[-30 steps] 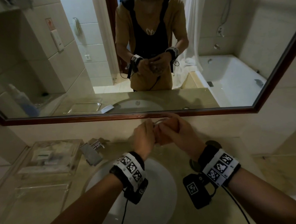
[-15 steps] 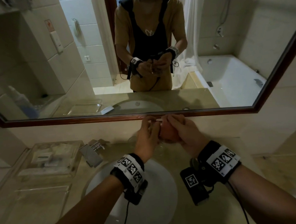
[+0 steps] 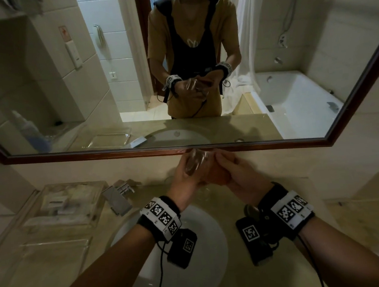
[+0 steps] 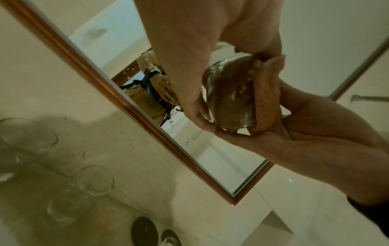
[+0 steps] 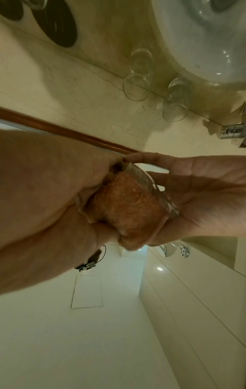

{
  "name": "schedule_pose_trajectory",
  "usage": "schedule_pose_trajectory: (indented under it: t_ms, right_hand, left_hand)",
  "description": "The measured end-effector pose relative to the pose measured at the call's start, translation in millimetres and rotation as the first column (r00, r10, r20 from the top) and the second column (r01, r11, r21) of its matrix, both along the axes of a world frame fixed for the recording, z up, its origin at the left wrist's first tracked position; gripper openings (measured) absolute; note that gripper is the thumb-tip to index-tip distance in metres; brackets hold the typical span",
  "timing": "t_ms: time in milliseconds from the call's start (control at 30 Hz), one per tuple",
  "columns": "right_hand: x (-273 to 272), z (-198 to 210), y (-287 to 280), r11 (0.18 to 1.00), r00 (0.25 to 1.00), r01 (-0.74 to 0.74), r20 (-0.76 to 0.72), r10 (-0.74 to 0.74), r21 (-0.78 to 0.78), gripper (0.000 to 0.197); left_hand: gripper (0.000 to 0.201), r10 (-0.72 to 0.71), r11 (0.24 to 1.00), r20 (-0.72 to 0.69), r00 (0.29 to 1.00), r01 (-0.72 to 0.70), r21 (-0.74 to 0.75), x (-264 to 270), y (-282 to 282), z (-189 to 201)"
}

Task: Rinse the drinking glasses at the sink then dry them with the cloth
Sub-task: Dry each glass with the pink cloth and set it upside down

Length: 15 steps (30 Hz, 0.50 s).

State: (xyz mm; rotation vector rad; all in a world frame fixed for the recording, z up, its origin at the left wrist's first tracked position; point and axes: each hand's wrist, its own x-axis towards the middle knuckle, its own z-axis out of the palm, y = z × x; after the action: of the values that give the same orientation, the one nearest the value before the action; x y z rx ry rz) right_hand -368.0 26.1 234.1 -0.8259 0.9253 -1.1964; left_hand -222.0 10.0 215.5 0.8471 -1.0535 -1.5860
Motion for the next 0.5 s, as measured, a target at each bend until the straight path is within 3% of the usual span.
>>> schedule_pose_trajectory:
  t_ms: [133,300,367,500]
  right_hand:
    - [-6.5,7.2,-3.4,0.997,1.000,0.007,-0.005,-0.007,0.073,0.042]
    - [-15.5,5.5,-6.8,0.972,0.984,0.020,-0.179,0.023,0.233,0.044]
    - [-17.7,6.3,-6.1,0.972,0.958,0.072,-0.288,-0.005,0.223,0.040]
    - [-14.9,5.7,-0.8,0.965,0.905,0.250,-0.373,-0.205,0.077,0.034]
  left_hand:
    - [0.057,-0.001,0.967,0.203,0.979,0.053,-0.250,3.7,1.1,3.7]
    - [0.062,0.014,0.927,0.353,0.935,0.120,-0.355,3.9,-0.9,7.4]
    - [0.061,0.041,0.921,0.366,0.930,0.107,-0.374,4.7,0.4,9.1]
    - [0.058,0.094,0.928,0.359,0.929,0.049,-0.370,4.1,1.9,11.9]
